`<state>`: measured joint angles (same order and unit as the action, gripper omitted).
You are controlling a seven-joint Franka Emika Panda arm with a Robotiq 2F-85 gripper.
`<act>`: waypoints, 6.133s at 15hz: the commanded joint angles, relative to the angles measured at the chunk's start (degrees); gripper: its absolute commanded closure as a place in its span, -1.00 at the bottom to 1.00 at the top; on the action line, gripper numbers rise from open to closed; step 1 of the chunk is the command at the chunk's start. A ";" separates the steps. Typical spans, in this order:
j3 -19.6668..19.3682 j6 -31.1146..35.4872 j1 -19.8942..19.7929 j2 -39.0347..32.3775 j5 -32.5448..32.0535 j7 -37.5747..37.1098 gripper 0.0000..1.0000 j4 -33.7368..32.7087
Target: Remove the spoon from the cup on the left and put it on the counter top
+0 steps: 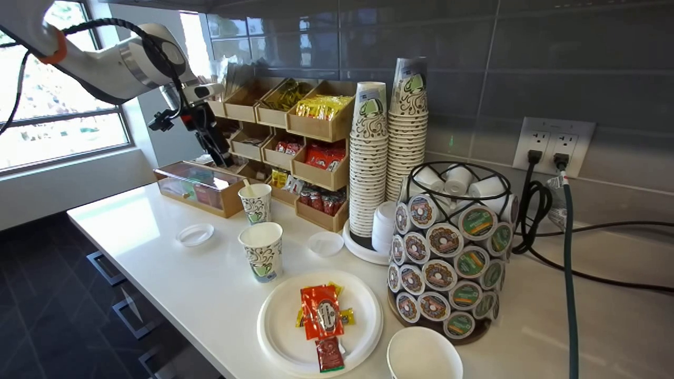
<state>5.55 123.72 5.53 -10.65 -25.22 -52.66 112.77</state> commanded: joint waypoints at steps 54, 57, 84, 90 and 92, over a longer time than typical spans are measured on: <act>-2.03 -16.53 5.10 6.52 -4.94 -7.68 0.98 -4.16; -1.29 -22.39 4.93 7.03 -5.91 -11.72 0.98 -4.14; -5.48 -39.71 4.82 -22.03 -3.22 -2.75 0.98 -17.15; -5.77 -40.34 5.17 -24.93 -2.27 -0.97 0.64 -20.59; -5.84 -40.32 5.18 -25.45 -1.61 -0.63 0.37 -21.29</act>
<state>0.73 85.33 9.86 -34.11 -28.91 -54.67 94.33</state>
